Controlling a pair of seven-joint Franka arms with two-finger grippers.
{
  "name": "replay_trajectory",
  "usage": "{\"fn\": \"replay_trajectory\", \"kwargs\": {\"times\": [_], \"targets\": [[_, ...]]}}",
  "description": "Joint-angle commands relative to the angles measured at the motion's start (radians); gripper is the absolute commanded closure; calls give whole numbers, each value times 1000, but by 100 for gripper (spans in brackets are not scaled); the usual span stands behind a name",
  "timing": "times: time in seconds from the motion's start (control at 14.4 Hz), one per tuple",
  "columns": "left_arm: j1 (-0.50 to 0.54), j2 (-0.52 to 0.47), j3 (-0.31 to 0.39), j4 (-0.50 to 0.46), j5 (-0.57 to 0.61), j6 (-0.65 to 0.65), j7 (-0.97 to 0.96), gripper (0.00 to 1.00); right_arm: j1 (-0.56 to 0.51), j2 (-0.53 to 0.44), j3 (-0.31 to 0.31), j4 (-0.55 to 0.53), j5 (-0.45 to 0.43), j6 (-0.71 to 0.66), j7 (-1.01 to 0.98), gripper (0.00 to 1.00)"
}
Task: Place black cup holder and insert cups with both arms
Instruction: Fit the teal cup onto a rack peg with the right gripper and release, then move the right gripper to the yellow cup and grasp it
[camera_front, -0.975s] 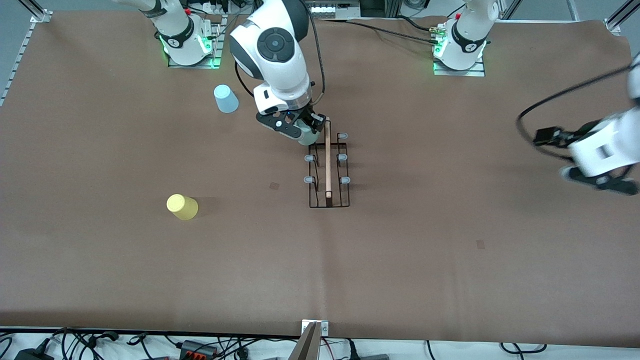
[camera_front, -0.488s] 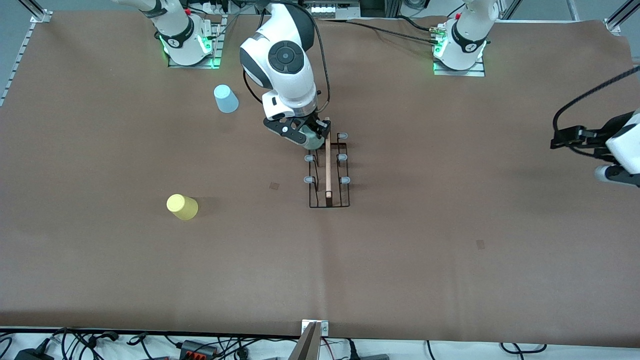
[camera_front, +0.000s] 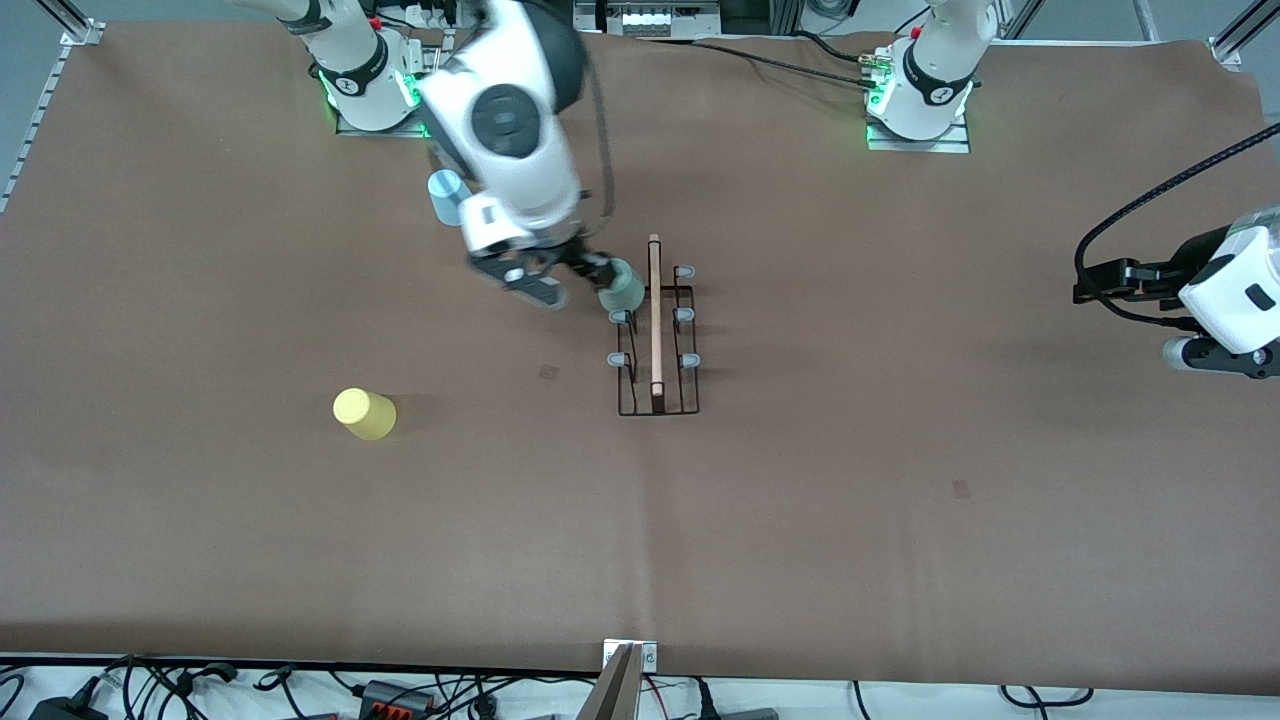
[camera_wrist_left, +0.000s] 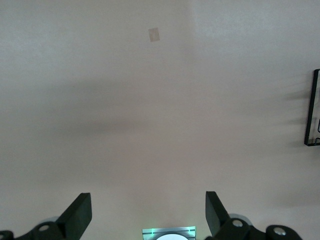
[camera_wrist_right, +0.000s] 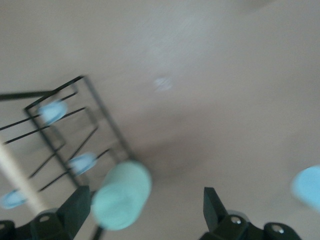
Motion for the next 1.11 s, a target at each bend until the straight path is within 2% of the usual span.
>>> {"fn": "replay_trajectory", "kwargs": {"times": [0.0,0.14,0.35,0.49,0.56,0.7,1.05], "targets": [[14,-13,-10,-10,-16,12,-8,0,-158,-32,4,-23,-41,-43,-250,0],[-14,-45,18,-34,-19,25,-6,0,-263,-8,4,-34,-83,11,-392,0],[-220,-144,275,-160,-94,119,4,0,-379,29,3,-95,-89,141,-657,0],[-356,-246,436,-317,-105,255,13,0,-399,69,-2,-112,-112,204,-713,0],[-395,-301,472,-405,-107,327,15,0,-399,87,-8,-120,-155,233,-717,0],[-401,-359,474,-491,-105,395,23,0,-399,128,-20,-123,-230,282,-718,0],[-392,-360,472,-487,-107,424,110,0,-399,181,-69,-129,-247,370,-789,0]]}}
